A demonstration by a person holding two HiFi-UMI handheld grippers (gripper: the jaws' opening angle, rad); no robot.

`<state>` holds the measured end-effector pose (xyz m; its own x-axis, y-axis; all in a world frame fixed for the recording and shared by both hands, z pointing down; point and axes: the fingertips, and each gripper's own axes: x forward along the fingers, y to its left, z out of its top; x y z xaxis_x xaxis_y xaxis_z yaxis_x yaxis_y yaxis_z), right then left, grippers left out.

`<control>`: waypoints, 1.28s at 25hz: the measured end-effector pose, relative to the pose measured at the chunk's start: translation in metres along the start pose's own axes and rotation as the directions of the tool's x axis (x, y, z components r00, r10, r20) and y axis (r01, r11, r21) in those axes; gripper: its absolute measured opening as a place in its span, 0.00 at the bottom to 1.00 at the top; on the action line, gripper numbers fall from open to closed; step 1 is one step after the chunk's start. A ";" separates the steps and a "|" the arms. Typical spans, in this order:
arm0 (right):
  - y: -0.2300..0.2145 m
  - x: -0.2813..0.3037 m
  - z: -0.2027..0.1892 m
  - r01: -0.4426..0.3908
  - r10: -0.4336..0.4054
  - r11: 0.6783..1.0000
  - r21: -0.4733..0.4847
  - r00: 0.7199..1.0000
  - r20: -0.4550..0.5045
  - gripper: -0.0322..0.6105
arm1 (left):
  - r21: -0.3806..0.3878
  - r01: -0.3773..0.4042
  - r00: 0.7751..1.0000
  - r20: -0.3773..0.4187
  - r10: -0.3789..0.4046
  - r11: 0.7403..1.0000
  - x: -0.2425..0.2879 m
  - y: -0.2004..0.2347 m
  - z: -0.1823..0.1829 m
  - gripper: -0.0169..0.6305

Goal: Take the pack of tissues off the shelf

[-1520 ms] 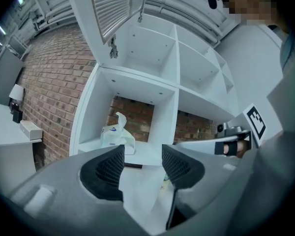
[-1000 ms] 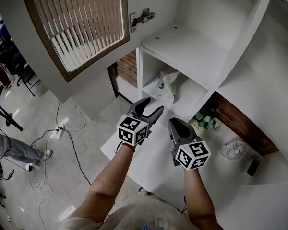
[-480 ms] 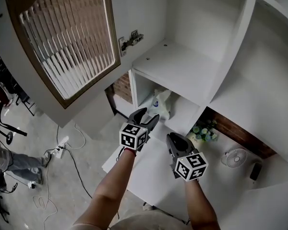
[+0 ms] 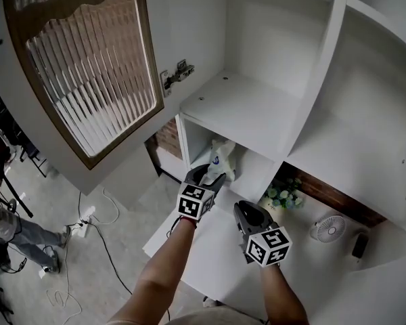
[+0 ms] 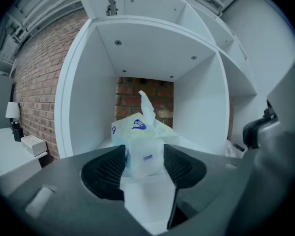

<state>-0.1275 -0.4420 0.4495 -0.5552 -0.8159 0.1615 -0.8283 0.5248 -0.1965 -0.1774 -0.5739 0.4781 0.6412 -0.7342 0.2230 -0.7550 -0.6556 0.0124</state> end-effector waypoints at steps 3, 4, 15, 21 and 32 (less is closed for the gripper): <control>-0.003 -0.003 0.000 0.011 -0.011 1.000 0.002 1.000 -0.002 0.13 | 0.023 -0.016 1.000 -0.020 0.017 1.000 0.002 -0.001 -0.001 0.37; -0.004 -0.004 0.000 0.014 -0.014 1.000 0.003 1.000 -0.002 0.13 | 0.029 -0.021 0.999 -0.024 0.021 0.999 0.003 0.000 -0.001 0.36; -0.004 -0.007 -0.003 0.026 -0.026 1.000 0.006 1.000 -0.007 0.13 | 0.066 -0.066 0.996 -0.055 0.069 0.996 0.006 0.000 -0.001 0.22; -0.007 -0.011 -0.004 0.033 -0.033 0.999 0.008 0.999 -0.008 0.12 | 0.078 -0.088 0.993 -0.068 0.094 0.993 0.007 0.000 -0.001 0.19; -0.011 -0.019 -0.001 0.038 -0.038 0.999 0.005 0.999 -0.008 0.13 | 0.056 -0.120 0.990 -0.071 0.124 0.991 0.005 -0.003 0.002 0.13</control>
<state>-0.1083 -0.4318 0.4496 -0.5240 -0.8332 0.1765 -0.8484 0.4923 -0.1948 -0.1716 -0.5759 0.4774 0.5310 -0.7957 0.2913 -0.8179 -0.5712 -0.0694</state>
